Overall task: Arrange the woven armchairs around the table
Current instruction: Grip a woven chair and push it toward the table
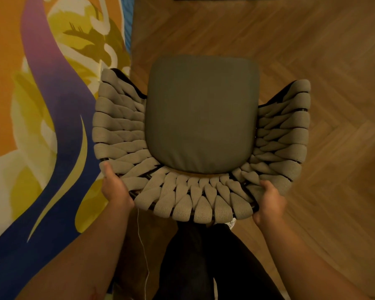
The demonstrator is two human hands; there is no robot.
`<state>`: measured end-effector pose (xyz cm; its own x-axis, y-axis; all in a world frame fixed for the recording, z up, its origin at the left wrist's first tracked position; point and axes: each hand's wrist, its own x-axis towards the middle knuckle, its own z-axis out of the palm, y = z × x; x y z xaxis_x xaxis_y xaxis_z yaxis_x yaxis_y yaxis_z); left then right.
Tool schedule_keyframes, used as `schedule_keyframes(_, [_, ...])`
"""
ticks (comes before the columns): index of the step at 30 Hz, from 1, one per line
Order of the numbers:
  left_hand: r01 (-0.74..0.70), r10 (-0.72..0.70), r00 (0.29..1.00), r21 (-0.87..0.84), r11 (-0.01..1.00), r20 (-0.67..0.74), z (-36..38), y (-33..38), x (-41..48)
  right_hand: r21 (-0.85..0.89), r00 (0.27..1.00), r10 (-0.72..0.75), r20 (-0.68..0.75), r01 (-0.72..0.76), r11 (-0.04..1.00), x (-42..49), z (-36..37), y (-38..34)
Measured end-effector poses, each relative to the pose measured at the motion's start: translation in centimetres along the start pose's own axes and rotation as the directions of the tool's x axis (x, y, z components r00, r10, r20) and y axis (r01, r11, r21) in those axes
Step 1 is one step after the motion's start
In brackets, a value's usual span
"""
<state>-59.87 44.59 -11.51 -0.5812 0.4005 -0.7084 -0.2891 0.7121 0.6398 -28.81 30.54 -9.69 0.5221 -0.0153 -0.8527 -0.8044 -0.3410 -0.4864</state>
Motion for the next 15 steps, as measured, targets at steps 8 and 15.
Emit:
schedule_keyframes(8, [-0.009,0.01,1.0,-0.027,1.0,0.022,3.2,3.0,0.9,0.002,1.0,0.01,-0.01,-0.01,1.0,0.6,4.4,-2.7])
schedule_keyframes(15, [-0.029,0.03,0.997,-0.008,1.0,0.066,6.4,5.8,3.3,0.027,1.0,-0.012,0.009,0.012,1.0,1.1,8.7,-5.2])
